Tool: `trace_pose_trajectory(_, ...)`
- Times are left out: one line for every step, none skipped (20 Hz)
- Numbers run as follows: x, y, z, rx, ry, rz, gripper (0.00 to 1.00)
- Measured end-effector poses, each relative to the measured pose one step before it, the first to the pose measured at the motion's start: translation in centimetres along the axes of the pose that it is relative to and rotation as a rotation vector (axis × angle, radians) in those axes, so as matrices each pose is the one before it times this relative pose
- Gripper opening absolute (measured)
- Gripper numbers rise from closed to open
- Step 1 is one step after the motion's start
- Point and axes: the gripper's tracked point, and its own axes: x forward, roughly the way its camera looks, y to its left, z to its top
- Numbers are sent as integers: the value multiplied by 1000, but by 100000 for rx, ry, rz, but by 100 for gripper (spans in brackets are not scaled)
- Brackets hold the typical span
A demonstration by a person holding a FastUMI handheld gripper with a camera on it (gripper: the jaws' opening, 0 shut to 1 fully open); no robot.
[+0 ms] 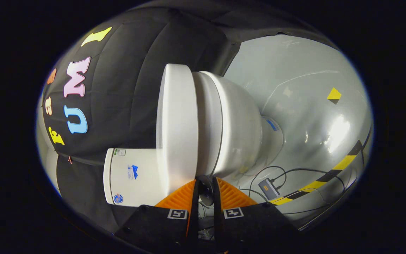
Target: Open the toilet lid.
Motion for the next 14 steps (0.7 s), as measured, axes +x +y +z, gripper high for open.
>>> trace_pose_trajectory(-1238,708,839,813,-827,2854,22)
trace_pose_trajectory(618,-460,-282,-752,-204,-1286,16)
trace_pose_trajectory(328,-129,-503,-1927,1165,-1870,9)
trace_pose_trajectory(-114,275,134,114,-294,-571,10)
trace_pose_trajectory(-362,650,3,607,458,-594,10)
trace_pose_trajectory(-243,625,-61,-1073,-255,-539,10)
trace_pose_trajectory(-290,417,-283,-3286,-373,-686,9)
trace_pose_trajectory(-246,712,-111,-4456,-693,-725,9)
trace_pose_trajectory(-555,1084,255,-3305,-897,-836,8)
trace_pose_trajectory(-581,1223,194,-2508,-971,-488,8)
trace_pose_trajectory(-616,1257,210,-2579,-1041,-370,8)
trace_pose_trajectory(-403,1153,111,-2870,-1285,-1163,6)
trace_pose_trajectory(-403,1064,86,-2924,-987,-2758,6)
trace_pose_trajectory(-319,854,123,-2501,-1180,-3599,6)
